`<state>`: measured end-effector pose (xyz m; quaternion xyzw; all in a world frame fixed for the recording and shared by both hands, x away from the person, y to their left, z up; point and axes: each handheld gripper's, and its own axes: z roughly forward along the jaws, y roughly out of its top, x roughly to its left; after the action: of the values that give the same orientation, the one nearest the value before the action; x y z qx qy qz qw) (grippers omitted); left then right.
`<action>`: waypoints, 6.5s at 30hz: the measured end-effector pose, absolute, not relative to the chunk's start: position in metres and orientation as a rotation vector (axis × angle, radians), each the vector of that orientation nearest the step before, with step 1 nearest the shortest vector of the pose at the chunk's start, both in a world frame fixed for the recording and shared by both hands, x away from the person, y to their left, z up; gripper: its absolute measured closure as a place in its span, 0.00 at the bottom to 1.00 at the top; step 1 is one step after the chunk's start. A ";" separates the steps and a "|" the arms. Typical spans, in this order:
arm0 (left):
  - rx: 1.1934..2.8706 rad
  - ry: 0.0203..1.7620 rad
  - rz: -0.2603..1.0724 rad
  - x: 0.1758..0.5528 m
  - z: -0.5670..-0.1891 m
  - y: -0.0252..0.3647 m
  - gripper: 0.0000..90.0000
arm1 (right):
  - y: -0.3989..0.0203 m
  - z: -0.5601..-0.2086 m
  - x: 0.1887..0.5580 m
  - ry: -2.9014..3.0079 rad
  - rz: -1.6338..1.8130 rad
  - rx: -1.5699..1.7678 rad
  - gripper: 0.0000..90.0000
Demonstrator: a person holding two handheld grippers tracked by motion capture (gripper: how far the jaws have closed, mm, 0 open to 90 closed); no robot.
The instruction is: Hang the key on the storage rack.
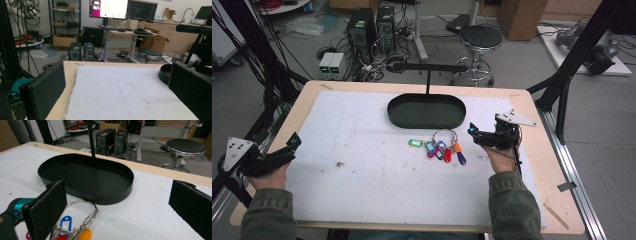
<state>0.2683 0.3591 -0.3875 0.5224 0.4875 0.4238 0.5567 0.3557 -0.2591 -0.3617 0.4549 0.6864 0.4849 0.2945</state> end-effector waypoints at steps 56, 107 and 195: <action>1.227 1.143 0.983 0.271 -0.388 0.360 0.02 | -0.193 -0.405 0.469 2.579 0.537 1.731 0.62; 1.212 1.148 0.962 0.273 -0.389 0.360 0.02 | -0.205 -0.327 0.447 2.574 0.858 1.642 0.93; 1.174 1.164 0.908 0.282 -0.393 0.362 0.02 | -0.191 -0.249 0.557 2.511 1.008 1.475 0.91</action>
<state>0.2823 0.3620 -0.3930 0.5038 0.4996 0.3896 0.5872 0.5570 -0.1911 -0.2487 0.4784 0.8145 0.3269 0.0299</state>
